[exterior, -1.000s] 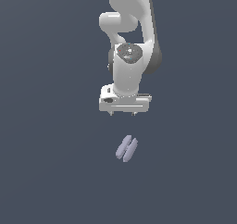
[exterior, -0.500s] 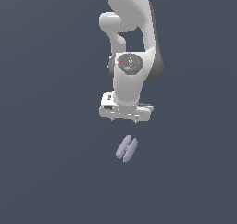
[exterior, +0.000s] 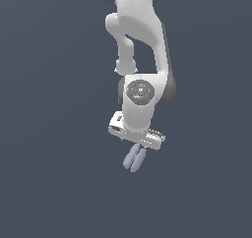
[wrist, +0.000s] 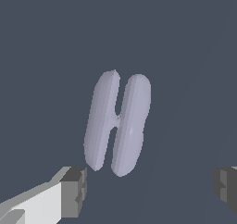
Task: Pick up the object and move it to a goal position.
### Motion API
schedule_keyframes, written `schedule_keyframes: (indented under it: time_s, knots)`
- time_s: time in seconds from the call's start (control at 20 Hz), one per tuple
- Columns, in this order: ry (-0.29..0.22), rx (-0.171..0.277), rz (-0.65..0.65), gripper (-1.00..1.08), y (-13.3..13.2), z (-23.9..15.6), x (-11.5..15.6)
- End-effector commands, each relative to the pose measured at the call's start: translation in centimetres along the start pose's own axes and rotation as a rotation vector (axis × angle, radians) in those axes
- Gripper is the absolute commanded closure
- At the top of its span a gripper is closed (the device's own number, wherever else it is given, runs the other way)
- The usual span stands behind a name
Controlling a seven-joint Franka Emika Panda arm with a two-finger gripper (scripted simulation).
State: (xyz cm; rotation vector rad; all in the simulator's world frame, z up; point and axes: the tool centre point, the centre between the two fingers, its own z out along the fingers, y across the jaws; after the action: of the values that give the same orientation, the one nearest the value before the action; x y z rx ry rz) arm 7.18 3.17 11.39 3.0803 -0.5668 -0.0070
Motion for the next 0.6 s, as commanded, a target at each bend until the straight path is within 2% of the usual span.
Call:
schedule_keyframes:
  time_s: [0.0, 0.55]
  knots:
    - [0.001, 0.003, 0.058, -0.92, -0.6, 0.9, 0.9]
    - [0.002, 0.010, 0.189, -0.92, -2.0, 3.2, 2.6]
